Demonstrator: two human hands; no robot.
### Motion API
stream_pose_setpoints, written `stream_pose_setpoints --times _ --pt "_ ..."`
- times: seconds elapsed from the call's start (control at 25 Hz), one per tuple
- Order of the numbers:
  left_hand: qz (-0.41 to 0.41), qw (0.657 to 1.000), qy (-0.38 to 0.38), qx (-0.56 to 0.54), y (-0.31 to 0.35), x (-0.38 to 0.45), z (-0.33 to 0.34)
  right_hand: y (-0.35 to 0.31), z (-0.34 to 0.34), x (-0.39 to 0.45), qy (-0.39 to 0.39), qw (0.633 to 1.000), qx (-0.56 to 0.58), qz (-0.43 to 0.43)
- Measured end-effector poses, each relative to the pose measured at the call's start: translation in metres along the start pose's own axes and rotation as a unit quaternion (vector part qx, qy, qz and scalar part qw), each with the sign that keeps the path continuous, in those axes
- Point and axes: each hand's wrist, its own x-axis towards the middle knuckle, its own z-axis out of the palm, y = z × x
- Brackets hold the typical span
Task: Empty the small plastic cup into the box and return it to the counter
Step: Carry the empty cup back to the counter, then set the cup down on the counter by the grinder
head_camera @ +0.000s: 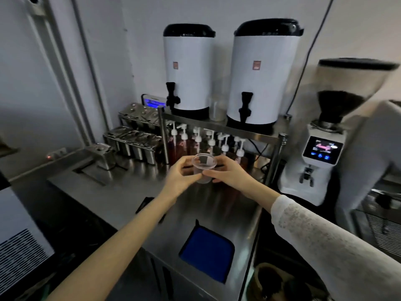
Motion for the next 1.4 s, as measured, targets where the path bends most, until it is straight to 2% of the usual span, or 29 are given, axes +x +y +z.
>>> stream_pose_setpoints --times 0.52,0.76,1.0,1.4 --pt "0.004 0.989 -0.148 -0.016 -0.030 0.078 0.101 0.080 -0.075 0.015 0.097 0.990 0.058 0.083" --pt "-0.027 0.980 -0.198 -0.010 -0.062 0.121 0.149 0.127 -0.099 0.036 0.135 0.978 0.071 0.139" --pt "-0.041 0.971 -0.236 0.000 -0.095 0.146 0.184 0.172 -0.108 0.051 0.165 0.966 0.072 0.184" --pt "-0.129 0.950 -0.283 0.008 -0.184 0.164 0.248 0.279 -0.101 0.063 0.199 0.932 0.109 0.282"
